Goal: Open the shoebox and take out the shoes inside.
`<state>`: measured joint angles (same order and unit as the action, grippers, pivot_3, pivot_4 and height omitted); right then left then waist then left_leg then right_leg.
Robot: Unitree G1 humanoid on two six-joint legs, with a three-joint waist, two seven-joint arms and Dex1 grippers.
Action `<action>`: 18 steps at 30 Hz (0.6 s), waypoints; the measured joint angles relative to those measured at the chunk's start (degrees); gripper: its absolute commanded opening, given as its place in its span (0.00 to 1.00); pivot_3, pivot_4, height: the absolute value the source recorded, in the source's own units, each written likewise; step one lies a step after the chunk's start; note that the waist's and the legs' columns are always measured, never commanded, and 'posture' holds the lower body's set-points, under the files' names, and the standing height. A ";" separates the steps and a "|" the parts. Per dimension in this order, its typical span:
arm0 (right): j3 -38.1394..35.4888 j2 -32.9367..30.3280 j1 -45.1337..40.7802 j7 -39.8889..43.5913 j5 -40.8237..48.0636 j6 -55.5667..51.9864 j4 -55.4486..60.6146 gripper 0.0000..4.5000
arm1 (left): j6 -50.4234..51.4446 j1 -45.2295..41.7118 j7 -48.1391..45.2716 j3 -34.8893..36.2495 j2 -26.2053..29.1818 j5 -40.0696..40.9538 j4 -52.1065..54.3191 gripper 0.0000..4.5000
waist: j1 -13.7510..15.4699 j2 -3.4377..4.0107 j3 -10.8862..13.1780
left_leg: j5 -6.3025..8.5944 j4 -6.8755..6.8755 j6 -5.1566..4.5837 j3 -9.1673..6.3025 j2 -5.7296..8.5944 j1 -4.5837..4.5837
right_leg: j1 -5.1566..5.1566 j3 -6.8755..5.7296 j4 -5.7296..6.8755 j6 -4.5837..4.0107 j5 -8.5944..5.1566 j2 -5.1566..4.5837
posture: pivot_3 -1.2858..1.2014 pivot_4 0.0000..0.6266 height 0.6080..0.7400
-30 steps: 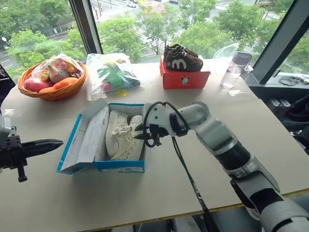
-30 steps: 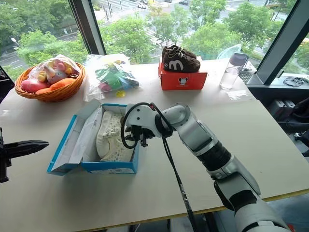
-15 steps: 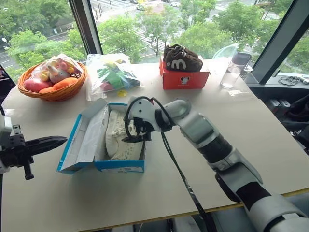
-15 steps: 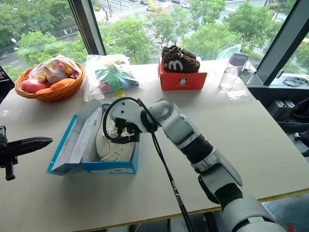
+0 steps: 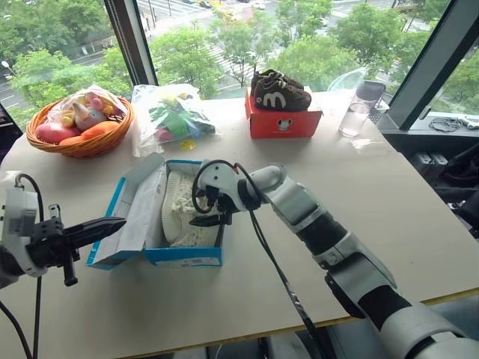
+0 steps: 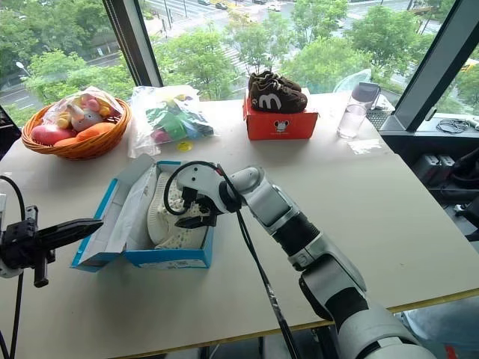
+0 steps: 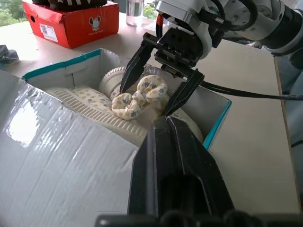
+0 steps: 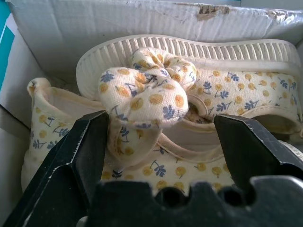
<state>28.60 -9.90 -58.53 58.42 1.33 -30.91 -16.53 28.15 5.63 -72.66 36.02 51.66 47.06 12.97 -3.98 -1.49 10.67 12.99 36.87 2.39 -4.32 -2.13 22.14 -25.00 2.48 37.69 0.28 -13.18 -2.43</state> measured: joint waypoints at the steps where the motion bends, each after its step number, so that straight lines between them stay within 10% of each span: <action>1: -0.03 0.12 0.00 0.02 0.00 0.00 -0.20 0.91 | 0.00 -0.20 0.00 0.00 0.00 0.02 0.00 0.00 | 0.00 0.00 0.00 | 0.00 0.00 0.00 0.00 0.00 -0.03 | 0.03 0.00 0.00 0.00 0.00 0.00 | 0.52 0.24 1.00; 10: -1.78 0.71 -0.02 0.63 0.52 -1.71 -1.91 0.46 | -0.55 -1.47 0.29 -1.52 -0.01 -0.63 -0.23 0.00 | 0.00 -0.02 -0.01 | 0.00 0.00 0.00 0.00 0.00 -0.13 | 0.13 0.00 -0.02 0.00 -0.01 0.00 | 0.52 0.24 1.00; 18: -1.70 0.56 -0.02 1.59 0.27 -1.93 -1.75 0.46 | -1.71 -2.82 1.21 -2.24 -0.02 -2.04 -0.49 0.00 | 0.00 -0.02 -0.01 | 0.00 0.00 0.00 0.00 0.00 -0.12 | 0.12 0.00 -0.02 0.01 -0.01 0.00 | 0.52 0.24 1.00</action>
<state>26.90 -9.34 -58.55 60.01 1.59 -32.83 -18.28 26.44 2.81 -71.45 33.78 51.64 45.02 12.48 -3.97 -1.51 10.65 12.99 36.87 2.39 -4.32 -2.13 22.02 -24.88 2.48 37.67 0.29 -13.19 -2.43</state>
